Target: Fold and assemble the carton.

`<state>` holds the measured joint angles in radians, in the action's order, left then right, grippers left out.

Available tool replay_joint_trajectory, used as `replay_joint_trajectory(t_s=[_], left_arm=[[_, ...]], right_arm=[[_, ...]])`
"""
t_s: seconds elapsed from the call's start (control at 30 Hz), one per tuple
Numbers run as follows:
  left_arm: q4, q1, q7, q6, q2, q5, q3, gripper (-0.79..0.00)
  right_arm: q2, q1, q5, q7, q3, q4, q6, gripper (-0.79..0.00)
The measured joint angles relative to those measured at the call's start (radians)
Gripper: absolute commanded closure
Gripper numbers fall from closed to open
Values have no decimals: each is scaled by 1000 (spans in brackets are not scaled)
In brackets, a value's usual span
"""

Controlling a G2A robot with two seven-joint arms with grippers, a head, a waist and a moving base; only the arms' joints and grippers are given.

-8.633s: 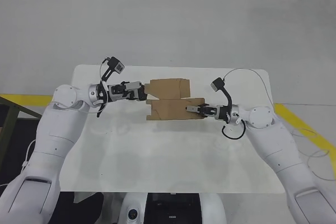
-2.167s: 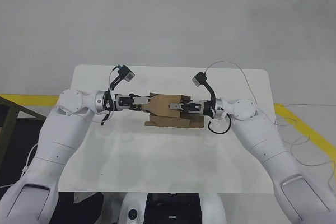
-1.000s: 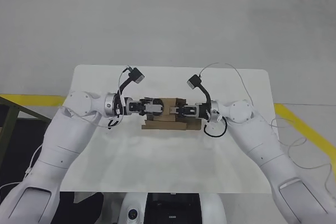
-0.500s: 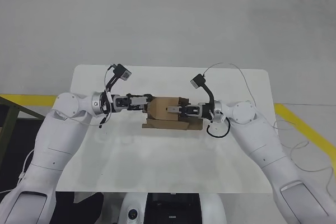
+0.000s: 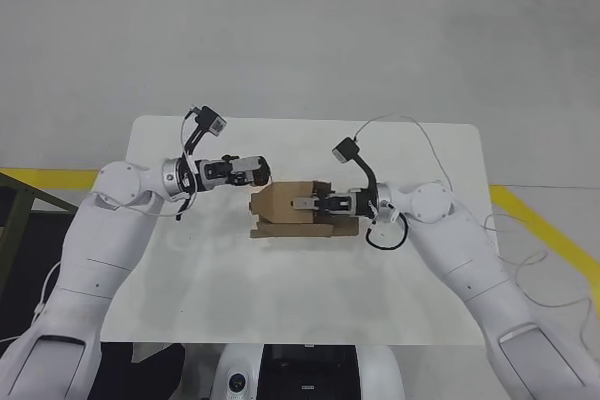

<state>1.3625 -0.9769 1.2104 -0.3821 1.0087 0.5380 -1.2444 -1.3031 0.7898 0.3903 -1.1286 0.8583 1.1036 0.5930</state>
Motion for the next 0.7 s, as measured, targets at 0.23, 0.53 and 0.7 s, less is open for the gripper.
replay_joint_trajectory(t_s=[0.23, 0.53, 0.7], left_arm=[[-14, 14, -16, 1, 7, -8, 28, -785], [3, 16, -3, 2, 11, -17, 49, -785], [8, 13, 5, 3, 12, -19, 52, -785]], right_arm=[[-9, -7, 9, -22, -22, -1, 9, 0], [-21, -20, 21, -39, -48, -17, 9, 0], [-23, -24, 28, -38, -45, -29, 14, 0]])
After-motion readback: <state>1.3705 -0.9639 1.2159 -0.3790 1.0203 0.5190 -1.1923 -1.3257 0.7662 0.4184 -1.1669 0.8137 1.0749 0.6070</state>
